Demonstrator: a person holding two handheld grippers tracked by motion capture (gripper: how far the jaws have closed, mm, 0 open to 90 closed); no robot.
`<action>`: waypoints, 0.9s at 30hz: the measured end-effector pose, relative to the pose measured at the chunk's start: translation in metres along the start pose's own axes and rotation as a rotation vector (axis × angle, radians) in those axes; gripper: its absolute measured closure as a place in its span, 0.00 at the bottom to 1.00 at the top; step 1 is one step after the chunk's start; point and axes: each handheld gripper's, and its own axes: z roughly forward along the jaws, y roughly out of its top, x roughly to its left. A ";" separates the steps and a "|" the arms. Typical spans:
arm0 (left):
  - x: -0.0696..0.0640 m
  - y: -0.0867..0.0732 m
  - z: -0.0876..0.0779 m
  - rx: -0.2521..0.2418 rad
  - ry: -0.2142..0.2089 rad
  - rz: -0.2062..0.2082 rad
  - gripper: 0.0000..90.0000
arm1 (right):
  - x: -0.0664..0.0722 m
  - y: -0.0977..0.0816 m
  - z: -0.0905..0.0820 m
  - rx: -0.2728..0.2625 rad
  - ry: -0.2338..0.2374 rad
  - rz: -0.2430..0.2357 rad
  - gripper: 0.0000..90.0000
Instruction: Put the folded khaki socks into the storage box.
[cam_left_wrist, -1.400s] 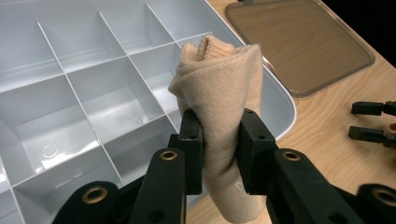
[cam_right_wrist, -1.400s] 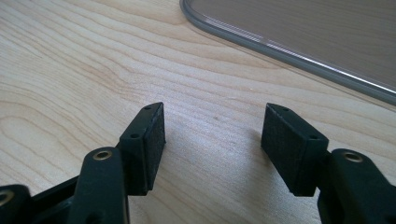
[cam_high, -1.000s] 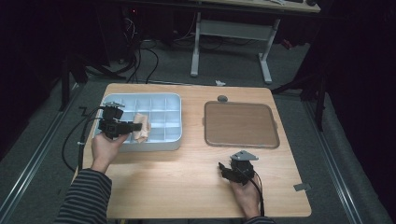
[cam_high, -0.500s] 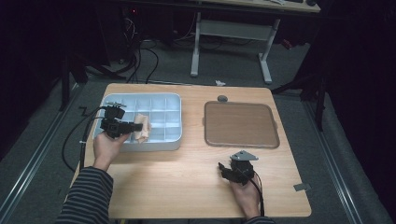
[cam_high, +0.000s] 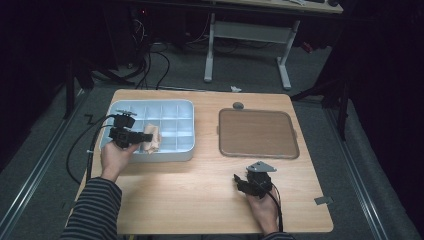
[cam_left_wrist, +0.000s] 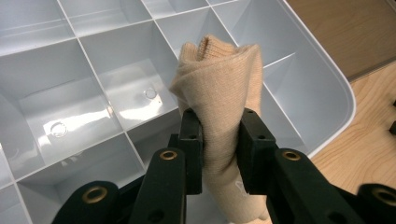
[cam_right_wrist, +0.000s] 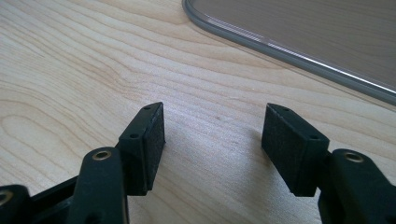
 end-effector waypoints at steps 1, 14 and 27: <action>0.001 0.000 0.001 0.002 0.001 -0.001 0.82 | 0.000 0.000 0.000 0.000 0.000 0.000 0.44; 0.005 -0.003 0.017 0.064 0.038 0.005 0.82 | 0.000 0.000 0.000 0.000 0.001 -0.001 0.43; 0.009 -0.004 0.022 0.104 0.043 -0.001 0.83 | 0.000 0.000 0.000 0.000 0.002 -0.001 0.43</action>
